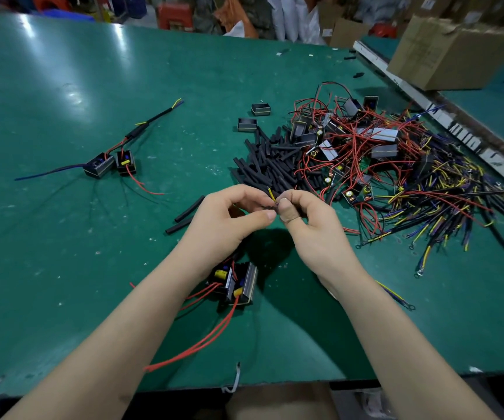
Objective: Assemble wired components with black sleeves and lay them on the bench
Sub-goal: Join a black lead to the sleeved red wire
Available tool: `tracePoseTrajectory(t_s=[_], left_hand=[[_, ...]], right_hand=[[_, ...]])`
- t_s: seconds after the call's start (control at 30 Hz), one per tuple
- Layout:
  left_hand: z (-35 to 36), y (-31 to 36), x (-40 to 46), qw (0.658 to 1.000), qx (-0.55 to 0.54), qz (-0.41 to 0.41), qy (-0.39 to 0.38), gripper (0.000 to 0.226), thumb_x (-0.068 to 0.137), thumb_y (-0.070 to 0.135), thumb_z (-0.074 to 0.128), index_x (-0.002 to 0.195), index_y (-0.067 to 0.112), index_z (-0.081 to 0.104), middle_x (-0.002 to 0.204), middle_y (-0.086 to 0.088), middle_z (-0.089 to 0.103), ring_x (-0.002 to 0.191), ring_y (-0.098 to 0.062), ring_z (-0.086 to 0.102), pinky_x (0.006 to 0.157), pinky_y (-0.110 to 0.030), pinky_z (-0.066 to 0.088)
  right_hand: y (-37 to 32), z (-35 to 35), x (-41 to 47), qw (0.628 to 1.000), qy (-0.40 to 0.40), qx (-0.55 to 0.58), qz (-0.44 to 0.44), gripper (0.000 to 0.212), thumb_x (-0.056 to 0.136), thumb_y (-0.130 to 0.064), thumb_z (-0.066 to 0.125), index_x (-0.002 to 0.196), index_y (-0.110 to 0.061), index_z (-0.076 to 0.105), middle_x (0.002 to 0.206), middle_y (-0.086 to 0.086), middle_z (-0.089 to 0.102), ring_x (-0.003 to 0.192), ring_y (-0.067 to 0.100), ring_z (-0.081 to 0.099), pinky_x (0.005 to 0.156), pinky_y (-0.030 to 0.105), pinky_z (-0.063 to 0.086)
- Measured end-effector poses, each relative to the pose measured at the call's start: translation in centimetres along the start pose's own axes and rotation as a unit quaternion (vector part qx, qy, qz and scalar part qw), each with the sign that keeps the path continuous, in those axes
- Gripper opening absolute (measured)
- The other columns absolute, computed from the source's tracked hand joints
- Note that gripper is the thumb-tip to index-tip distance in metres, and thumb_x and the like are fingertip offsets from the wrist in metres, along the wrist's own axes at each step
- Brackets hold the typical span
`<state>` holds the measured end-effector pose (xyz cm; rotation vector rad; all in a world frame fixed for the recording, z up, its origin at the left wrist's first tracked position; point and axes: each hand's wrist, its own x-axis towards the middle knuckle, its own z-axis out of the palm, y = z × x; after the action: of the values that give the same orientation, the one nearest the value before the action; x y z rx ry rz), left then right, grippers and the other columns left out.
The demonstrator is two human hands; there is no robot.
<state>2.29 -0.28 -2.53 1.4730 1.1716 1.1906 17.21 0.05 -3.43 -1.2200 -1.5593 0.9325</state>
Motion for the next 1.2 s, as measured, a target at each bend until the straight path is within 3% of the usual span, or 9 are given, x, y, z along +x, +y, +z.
tracePoseTrajectory(t_s=[0.1, 0.2, 0.3, 0.5, 0.7, 0.9, 1.0, 1.13, 1.2], left_hand=[[0.21, 0.0, -0.11, 0.994, 0.082, 0.054, 0.037, 0.014, 0.079, 0.01, 0.073, 0.08, 0.023, 0.069, 0.073, 0.006, 0.062, 0.065, -0.01, 0.053, 0.066, -0.026, 0.043], [0.2, 0.05, -0.27, 0.976, 0.172, 0.115, 0.073, 0.011, 0.079, 0.011, 0.072, 0.081, 0.021, 0.069, 0.077, 0.003, 0.062, 0.07, -0.018, 0.056, 0.069, -0.026, 0.044], [0.08, 0.01, -0.28, 0.972, 0.184, 0.132, 0.069, 0.008, 0.08, 0.011, 0.071, 0.083, 0.017, 0.07, 0.077, 0.003, 0.062, 0.066, -0.017, 0.052, 0.066, -0.024, 0.043], [0.25, -0.2, -0.33, 0.951, 0.232, 0.189, 0.081, 0.006, 0.08, 0.007, 0.069, 0.082, 0.013, 0.069, 0.075, 0.006, 0.056, 0.067, -0.011, 0.051, 0.065, -0.017, 0.04], [0.21, -0.45, -0.48, 0.925, 0.281, 0.247, 0.062, 0.004, 0.083, 0.007, 0.065, 0.083, 0.009, 0.068, 0.079, 0.001, 0.057, 0.068, -0.015, 0.05, 0.062, -0.029, 0.043], [-0.16, -0.42, -0.45, 0.884, 0.356, 0.302, 0.038, 0.01, 0.086, 0.01, 0.059, 0.082, 0.008, 0.067, 0.079, -0.005, 0.058, 0.07, -0.027, 0.054, 0.061, -0.041, 0.048], [-0.19, -0.45, -0.33, 0.901, 0.333, 0.275, 0.04, 0.007, 0.083, 0.012, 0.061, 0.082, 0.01, 0.068, 0.078, -0.002, 0.06, 0.069, -0.022, 0.054, 0.062, -0.039, 0.048], [-0.17, -0.53, -0.09, 0.932, 0.289, 0.215, 0.039, 0.007, 0.079, 0.021, 0.064, 0.082, 0.016, 0.068, 0.075, 0.008, 0.059, 0.068, -0.012, 0.053, 0.067, -0.035, 0.048], [-0.12, -0.53, -0.1, 0.939, 0.278, 0.2, 0.041, 0.006, 0.08, 0.022, 0.065, 0.082, 0.018, 0.068, 0.075, 0.01, 0.059, 0.067, -0.011, 0.053, 0.068, -0.031, 0.047]], right_hand=[[-0.19, 0.02, 0.05, 0.999, -0.017, 0.03, 0.011, 0.019, 0.098, -0.016, 0.05, 0.086, -0.028, 0.058, 0.078, -0.017, 0.059, 0.069, -0.008, 0.051, 0.077, 0.015, 0.042], [-0.53, -0.13, -0.02, 0.999, -0.014, 0.03, 0.003, 0.022, 0.1, -0.02, 0.047, 0.085, -0.028, 0.06, 0.077, -0.017, 0.062, 0.066, -0.011, 0.053, 0.07, 0.008, 0.041], [-0.65, -0.37, -0.02, 1.0, -0.011, 0.025, 0.007, 0.018, 0.098, -0.028, 0.051, 0.085, -0.028, 0.063, 0.074, -0.018, 0.063, 0.065, -0.009, 0.052, 0.067, 0.008, 0.04], [-0.48, -0.54, 0.08, 0.999, -0.023, 0.024, 0.011, 0.01, 0.095, -0.023, 0.057, 0.089, -0.021, 0.065, 0.075, -0.015, 0.06, 0.068, -0.003, 0.05, 0.072, 0.015, 0.041], [-0.26, -0.72, 0.12, 0.999, -0.028, -0.026, 0.026, 0.016, 0.096, -0.031, 0.053, 0.09, -0.021, 0.063, 0.073, -0.013, 0.057, 0.069, 0.001, 0.049, 0.071, 0.023, 0.043], [0.15, -0.61, 0.19, 0.995, -0.04, -0.088, 0.019, 0.021, 0.097, -0.037, 0.048, 0.08, -0.029, 0.056, 0.064, -0.015, 0.053, 0.059, 0.002, 0.041, 0.059, 0.022, 0.033], [0.16, -0.37, 0.08, 0.998, -0.008, -0.062, 0.004, 0.013, 0.095, -0.035, 0.054, 0.084, -0.029, 0.057, 0.061, -0.021, 0.057, 0.059, 0.004, 0.046, 0.058, 0.027, 0.037], [-0.01, -0.31, -0.2, 0.991, 0.038, -0.122, -0.044, 0.008, 0.094, -0.033, 0.058, 0.089, -0.027, 0.058, 0.074, -0.008, 0.064, 0.072, 0.02, 0.06, 0.072, 0.044, 0.05], [-0.08, -0.42, -0.28, 0.985, 0.042, -0.151, -0.071, 0.015, 0.096, -0.031, 0.055, 0.093, -0.019, 0.064, 0.076, -0.008, 0.065, 0.075, 0.019, 0.061, 0.074, 0.042, 0.05]])
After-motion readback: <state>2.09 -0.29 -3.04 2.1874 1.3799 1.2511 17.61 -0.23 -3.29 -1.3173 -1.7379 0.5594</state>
